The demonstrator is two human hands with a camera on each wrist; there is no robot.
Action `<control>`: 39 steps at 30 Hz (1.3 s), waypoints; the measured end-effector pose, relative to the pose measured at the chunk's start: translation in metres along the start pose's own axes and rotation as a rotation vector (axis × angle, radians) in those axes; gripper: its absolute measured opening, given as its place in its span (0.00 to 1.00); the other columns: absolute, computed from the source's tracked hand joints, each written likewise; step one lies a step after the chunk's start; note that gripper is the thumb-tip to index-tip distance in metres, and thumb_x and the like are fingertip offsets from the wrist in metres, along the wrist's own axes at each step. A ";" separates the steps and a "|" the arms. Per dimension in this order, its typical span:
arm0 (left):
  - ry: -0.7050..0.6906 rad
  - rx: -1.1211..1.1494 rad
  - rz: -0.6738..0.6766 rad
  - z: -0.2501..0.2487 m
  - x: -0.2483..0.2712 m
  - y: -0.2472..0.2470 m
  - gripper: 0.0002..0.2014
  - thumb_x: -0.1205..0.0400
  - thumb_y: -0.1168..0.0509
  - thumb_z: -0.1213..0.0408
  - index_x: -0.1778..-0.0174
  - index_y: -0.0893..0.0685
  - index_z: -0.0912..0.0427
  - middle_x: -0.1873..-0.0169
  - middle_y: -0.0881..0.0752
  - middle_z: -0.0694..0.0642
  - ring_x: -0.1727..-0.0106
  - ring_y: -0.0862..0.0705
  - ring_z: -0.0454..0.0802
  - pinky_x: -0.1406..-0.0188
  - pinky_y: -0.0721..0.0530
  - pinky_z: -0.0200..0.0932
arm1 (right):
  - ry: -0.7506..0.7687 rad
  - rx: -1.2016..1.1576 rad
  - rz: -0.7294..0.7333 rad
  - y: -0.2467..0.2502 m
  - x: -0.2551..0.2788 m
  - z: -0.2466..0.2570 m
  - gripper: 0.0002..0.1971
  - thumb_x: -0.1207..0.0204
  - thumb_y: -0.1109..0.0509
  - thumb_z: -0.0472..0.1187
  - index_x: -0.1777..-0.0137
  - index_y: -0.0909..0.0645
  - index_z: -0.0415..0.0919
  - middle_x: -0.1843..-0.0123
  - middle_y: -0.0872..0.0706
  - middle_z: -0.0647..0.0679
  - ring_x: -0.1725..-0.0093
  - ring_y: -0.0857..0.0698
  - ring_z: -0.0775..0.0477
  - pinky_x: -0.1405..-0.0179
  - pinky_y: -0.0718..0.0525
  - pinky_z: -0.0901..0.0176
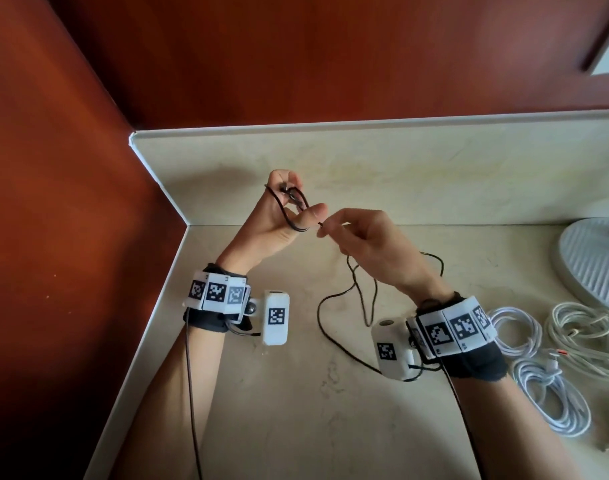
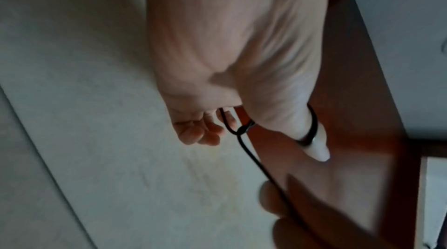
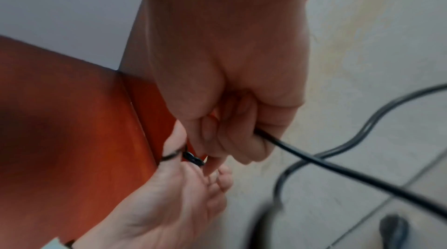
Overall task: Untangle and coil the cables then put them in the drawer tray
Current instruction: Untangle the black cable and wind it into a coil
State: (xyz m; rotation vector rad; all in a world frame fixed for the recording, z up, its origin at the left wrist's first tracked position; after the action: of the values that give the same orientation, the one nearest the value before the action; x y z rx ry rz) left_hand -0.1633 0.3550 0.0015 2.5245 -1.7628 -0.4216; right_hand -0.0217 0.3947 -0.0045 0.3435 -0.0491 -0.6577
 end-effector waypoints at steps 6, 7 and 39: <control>0.052 -0.224 -0.134 0.021 -0.006 0.034 0.26 0.23 0.19 0.62 0.47 0.33 0.65 0.63 0.29 0.58 0.67 0.28 0.44 0.63 0.27 0.35 | -0.044 0.239 0.009 0.007 0.007 0.007 0.15 0.13 0.30 0.47 0.61 0.11 0.46 0.81 0.31 0.55 0.80 0.37 0.53 0.77 0.37 0.63; 0.061 -0.252 -0.153 0.023 -0.005 0.043 0.26 0.21 0.20 0.60 0.47 0.32 0.69 0.62 0.28 0.61 0.66 0.27 0.46 0.62 0.26 0.38 | -0.037 0.271 -0.007 0.010 0.008 0.011 0.16 0.13 0.30 0.48 0.63 0.12 0.47 0.82 0.31 0.54 0.80 0.36 0.52 0.78 0.38 0.65; 0.049 -0.200 -0.017 -0.008 0.008 0.004 0.19 0.05 0.50 0.52 0.21 0.23 0.49 0.58 0.16 0.54 0.70 0.24 0.44 0.73 0.29 0.32 | -0.053 0.508 -0.394 0.070 0.007 -0.009 0.11 0.18 0.37 0.35 0.55 0.15 0.49 0.59 0.09 0.49 0.64 0.15 0.42 0.64 0.18 0.49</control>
State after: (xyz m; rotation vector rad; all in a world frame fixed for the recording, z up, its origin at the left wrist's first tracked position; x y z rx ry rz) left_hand -0.1626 0.3453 0.0085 2.3930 -1.5963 -0.5050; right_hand 0.0269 0.4447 0.0093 0.8390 -0.2053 -1.0454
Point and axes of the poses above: each hand's wrist, its own x-axis away from the middle knuckle, its own y-axis out of the back of the hand, z = x × y, the point moved 10 cm from there along -x, towards the middle knuckle
